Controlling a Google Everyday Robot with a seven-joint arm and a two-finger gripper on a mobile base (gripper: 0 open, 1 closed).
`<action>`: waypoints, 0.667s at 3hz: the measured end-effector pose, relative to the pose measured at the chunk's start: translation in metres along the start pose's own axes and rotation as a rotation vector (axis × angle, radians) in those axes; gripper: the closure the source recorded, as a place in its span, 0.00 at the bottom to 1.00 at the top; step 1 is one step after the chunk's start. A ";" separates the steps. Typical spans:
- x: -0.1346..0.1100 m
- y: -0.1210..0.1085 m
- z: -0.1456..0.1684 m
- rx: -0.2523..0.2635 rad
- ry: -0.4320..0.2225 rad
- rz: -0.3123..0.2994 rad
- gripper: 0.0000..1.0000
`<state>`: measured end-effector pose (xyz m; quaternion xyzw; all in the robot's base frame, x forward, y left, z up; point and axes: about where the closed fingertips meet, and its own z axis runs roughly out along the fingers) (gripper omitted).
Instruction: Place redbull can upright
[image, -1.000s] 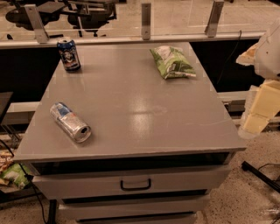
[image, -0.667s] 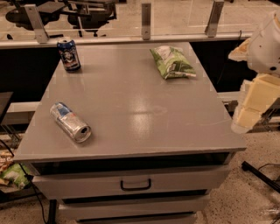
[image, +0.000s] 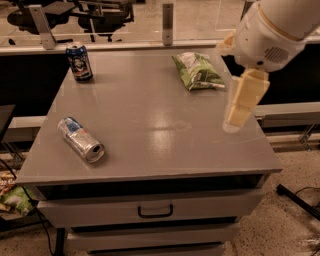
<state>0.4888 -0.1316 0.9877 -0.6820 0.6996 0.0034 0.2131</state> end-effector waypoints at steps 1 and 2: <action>-0.037 -0.017 0.020 0.025 -0.054 -0.142 0.00; -0.074 -0.031 0.040 0.055 -0.102 -0.303 0.00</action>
Offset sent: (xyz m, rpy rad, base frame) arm 0.0637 0.1324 -0.0124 0.0063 -0.2547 0.5059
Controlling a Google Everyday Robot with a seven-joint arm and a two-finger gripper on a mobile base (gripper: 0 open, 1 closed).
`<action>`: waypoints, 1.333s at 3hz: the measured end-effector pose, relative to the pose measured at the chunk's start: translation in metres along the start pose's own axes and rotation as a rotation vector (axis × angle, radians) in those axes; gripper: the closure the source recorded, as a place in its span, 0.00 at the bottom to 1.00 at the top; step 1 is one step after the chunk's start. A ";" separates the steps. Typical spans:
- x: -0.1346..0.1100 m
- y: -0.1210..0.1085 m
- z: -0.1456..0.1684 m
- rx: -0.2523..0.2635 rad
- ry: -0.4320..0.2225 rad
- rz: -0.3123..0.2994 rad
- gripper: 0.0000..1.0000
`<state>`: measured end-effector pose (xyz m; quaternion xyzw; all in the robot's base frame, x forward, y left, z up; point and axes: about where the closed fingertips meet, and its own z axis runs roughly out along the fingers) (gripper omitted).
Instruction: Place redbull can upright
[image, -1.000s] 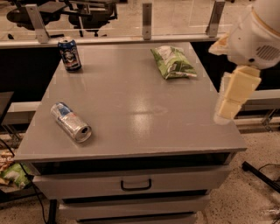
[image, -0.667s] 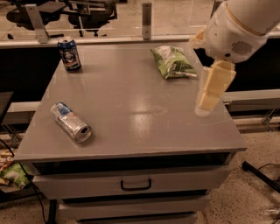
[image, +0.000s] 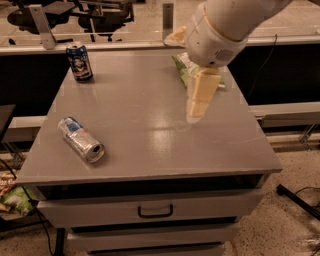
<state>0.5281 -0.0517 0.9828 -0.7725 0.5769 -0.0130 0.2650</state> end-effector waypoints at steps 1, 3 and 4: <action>-0.034 -0.016 0.021 0.015 -0.058 -0.178 0.00; -0.091 -0.013 0.070 -0.074 -0.089 -0.572 0.00; -0.106 -0.006 0.091 -0.111 -0.068 -0.778 0.00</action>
Offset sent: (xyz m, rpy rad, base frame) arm 0.0045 0.1297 -0.0294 -0.1205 -0.1592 0.6369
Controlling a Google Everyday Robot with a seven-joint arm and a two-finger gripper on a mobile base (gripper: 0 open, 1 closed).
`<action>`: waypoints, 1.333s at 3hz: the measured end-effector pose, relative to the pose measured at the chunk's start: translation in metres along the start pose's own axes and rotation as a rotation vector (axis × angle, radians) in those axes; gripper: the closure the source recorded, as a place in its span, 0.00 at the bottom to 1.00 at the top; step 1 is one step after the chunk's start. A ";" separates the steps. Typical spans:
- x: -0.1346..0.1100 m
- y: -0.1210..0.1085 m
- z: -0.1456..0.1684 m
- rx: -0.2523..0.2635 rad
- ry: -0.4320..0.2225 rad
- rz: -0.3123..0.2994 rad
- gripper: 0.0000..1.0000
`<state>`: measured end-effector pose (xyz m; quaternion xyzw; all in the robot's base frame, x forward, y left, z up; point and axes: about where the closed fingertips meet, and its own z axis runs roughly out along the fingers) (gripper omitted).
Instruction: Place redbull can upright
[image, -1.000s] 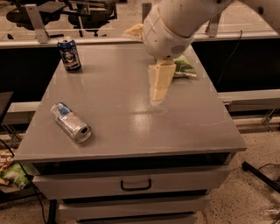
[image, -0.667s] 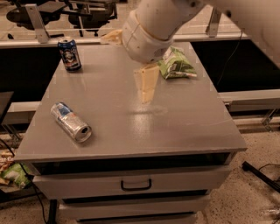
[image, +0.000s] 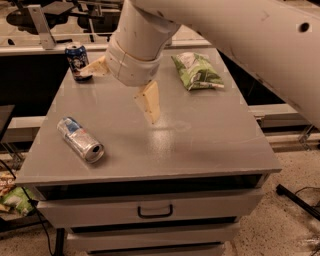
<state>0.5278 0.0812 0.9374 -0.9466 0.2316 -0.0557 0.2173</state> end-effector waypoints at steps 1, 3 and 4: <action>0.000 0.000 0.000 0.000 0.000 0.000 0.00; 0.005 -0.013 0.021 -0.011 -0.063 -0.135 0.00; 0.006 -0.022 0.036 -0.026 -0.114 -0.222 0.00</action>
Offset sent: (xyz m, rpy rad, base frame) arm 0.0100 0.0145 -0.0081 -0.0118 -0.0006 0.1678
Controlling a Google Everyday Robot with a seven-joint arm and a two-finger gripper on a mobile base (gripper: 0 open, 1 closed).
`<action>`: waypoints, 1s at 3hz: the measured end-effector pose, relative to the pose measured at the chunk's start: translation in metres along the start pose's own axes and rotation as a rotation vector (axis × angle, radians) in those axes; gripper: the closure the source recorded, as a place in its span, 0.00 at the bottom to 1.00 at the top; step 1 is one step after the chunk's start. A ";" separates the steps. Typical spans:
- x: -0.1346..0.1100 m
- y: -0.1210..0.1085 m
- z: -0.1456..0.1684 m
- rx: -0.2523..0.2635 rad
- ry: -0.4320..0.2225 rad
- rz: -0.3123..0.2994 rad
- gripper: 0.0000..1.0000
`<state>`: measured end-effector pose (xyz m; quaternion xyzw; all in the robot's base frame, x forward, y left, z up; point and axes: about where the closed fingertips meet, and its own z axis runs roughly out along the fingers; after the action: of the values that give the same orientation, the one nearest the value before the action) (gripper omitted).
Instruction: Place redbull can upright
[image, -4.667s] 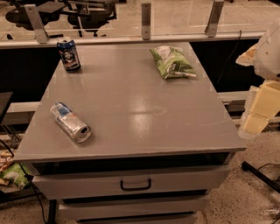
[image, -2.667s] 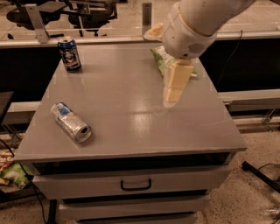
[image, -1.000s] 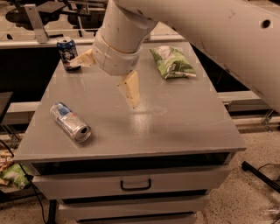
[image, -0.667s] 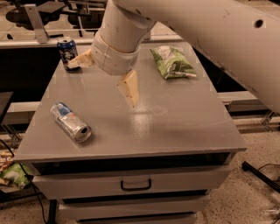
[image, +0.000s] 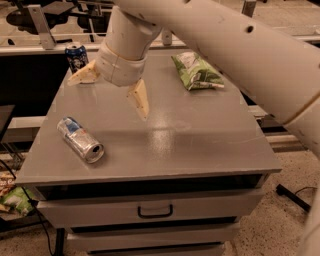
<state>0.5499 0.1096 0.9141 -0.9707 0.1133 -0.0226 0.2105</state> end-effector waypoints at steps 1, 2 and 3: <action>-0.005 -0.010 0.016 -0.031 -0.066 -0.114 0.00; -0.019 -0.019 0.031 -0.078 -0.124 -0.246 0.00; -0.034 -0.022 0.043 -0.133 -0.167 -0.362 0.00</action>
Offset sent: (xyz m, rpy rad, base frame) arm -0.0287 0.0498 -0.0300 -0.1511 0.0446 0.4854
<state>0.5258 0.1543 0.8846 -0.9855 -0.0794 0.0282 0.1473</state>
